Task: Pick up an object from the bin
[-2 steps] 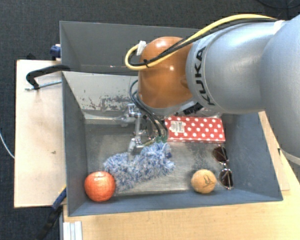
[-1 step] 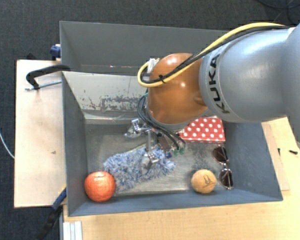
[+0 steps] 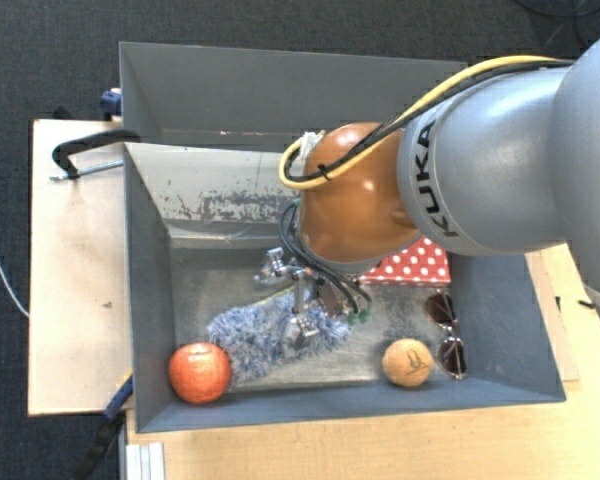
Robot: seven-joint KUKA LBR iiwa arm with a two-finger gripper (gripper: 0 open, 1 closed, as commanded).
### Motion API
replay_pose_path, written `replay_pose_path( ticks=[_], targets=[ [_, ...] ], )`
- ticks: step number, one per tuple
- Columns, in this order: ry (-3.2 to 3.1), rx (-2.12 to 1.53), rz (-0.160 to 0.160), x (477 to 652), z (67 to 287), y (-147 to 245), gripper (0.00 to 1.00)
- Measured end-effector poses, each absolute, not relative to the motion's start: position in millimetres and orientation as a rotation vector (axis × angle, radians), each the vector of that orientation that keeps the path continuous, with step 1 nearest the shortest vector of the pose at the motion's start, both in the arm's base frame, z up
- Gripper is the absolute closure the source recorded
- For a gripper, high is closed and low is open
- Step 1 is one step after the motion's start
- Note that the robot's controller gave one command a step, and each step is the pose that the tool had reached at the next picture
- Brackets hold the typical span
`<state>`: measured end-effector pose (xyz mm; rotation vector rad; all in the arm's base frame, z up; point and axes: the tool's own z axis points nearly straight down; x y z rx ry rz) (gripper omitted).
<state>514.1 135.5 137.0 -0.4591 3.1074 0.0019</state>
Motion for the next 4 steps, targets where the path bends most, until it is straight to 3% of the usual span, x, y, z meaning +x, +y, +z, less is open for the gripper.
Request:
replay_pose_path(
  ticks=[1,2,4],
  targets=[
    [3.091,-0.508,0.007,517.9,72.1,110.0,0.0],
    [3.119,-0.307,0.005,517.2,75.6,102.8,1.0],
    [3.128,-0.263,0.004,516.1,79.4,103.8,1.0]
  ],
)
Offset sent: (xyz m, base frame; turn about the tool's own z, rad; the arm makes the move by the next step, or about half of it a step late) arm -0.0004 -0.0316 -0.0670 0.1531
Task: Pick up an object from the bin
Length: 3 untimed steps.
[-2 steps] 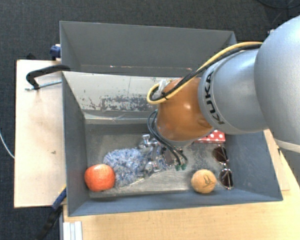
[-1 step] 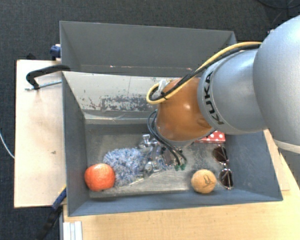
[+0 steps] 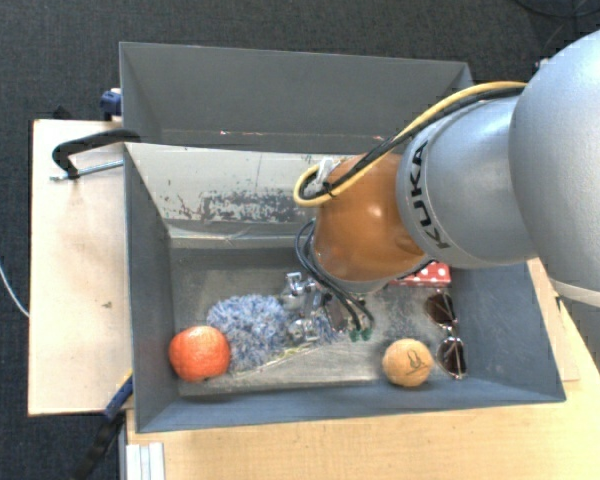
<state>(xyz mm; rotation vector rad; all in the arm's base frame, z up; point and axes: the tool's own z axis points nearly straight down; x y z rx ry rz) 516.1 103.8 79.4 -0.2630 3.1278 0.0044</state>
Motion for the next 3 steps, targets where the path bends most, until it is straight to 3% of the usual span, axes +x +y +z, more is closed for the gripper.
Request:
replay_pose_path(
  ticks=[2,3],
  targets=[
    [3.125,-0.271,0.002,515.9,117,103,1.0],
    [3.12,-0.268,0.004,517.4,125,104,1.0]
  ],
)
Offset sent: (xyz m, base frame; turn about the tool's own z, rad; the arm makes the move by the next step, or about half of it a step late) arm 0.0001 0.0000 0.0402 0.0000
